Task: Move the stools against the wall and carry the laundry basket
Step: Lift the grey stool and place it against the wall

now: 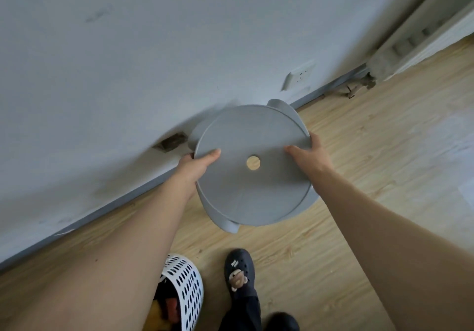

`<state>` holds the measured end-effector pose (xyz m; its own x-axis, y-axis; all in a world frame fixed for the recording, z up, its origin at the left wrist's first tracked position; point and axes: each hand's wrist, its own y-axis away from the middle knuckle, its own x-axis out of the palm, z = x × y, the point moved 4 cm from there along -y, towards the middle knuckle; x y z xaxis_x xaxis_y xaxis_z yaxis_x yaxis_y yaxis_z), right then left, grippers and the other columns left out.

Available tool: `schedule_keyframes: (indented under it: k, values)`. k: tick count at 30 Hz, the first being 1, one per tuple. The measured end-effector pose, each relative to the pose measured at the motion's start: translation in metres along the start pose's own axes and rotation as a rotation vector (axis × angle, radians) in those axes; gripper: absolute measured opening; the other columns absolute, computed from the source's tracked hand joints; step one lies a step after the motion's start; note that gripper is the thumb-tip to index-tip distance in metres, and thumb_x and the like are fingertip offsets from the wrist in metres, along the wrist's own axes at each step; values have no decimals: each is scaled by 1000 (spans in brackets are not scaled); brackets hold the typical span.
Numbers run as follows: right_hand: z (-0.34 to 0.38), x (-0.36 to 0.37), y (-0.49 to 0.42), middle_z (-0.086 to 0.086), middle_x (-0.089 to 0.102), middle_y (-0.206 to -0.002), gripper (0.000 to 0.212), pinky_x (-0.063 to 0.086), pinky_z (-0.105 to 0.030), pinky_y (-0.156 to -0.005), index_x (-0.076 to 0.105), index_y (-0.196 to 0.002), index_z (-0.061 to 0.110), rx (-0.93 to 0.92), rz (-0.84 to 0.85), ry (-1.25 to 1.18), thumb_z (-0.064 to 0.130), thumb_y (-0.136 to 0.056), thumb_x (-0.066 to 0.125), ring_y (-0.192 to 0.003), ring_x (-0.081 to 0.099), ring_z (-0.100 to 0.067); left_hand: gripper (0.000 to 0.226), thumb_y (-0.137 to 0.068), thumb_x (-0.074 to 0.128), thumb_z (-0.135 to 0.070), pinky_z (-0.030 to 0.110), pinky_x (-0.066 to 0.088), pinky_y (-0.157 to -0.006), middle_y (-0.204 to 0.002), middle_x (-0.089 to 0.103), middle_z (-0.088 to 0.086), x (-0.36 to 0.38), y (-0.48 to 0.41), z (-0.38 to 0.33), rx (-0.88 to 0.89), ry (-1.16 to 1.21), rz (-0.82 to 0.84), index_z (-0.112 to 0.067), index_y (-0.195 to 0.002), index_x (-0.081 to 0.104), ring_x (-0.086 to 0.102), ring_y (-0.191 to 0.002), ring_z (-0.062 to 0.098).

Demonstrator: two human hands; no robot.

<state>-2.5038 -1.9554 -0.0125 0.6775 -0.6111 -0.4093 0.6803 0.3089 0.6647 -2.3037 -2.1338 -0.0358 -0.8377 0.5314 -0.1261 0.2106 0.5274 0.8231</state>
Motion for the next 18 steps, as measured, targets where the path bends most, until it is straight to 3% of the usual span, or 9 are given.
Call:
schedule_keyframes:
  k: [2,6,8,10,12,18]
  values:
    - [-1,-6,13,-3,54,-131,74,45,-38,-87,26,-147,29,-29,15,30,32,-83,63,-111,55,-28,64,-68,83,-30,46,55,-89,-115,70,14,1,13,4,29,-33,-24,-8,-123,59,69,-97,31]
    - [4,-16,54,-4,51,-137,73,40,-34,-81,22,-148,29,-134,-27,149,29,-86,60,-119,52,-30,75,-67,83,-38,31,42,-86,-120,58,-7,-7,49,9,127,-97,-114,-14,-130,50,60,-98,15]
    - [6,-20,82,-5,48,-142,69,41,-34,-85,25,-148,27,-186,-43,200,28,-87,59,-123,50,-29,73,-68,81,-41,32,38,-89,-129,53,-2,-13,73,12,176,-144,-137,-19,-130,48,58,-103,13]
    - [5,-18,112,-6,45,-144,66,42,-37,-90,28,-147,26,-236,-36,233,28,-88,58,-125,48,-29,86,-68,80,-43,35,39,-100,-145,47,6,-21,98,18,210,-209,-134,-16,-141,42,51,-125,21]
    - [4,-10,144,-9,46,-142,64,43,-37,-89,31,-145,26,-269,-11,247,26,-88,58,-123,49,-29,87,-70,79,-43,35,38,-104,-150,42,11,-32,125,28,256,-279,-132,-16,-144,40,44,-134,22]
    - [-5,20,211,-10,51,-136,57,41,-34,-86,37,-142,23,-294,26,227,22,-88,56,-120,50,-29,76,-73,75,-47,27,33,-95,-149,45,4,-62,178,60,305,-410,-111,-22,-139,47,42,-135,18]
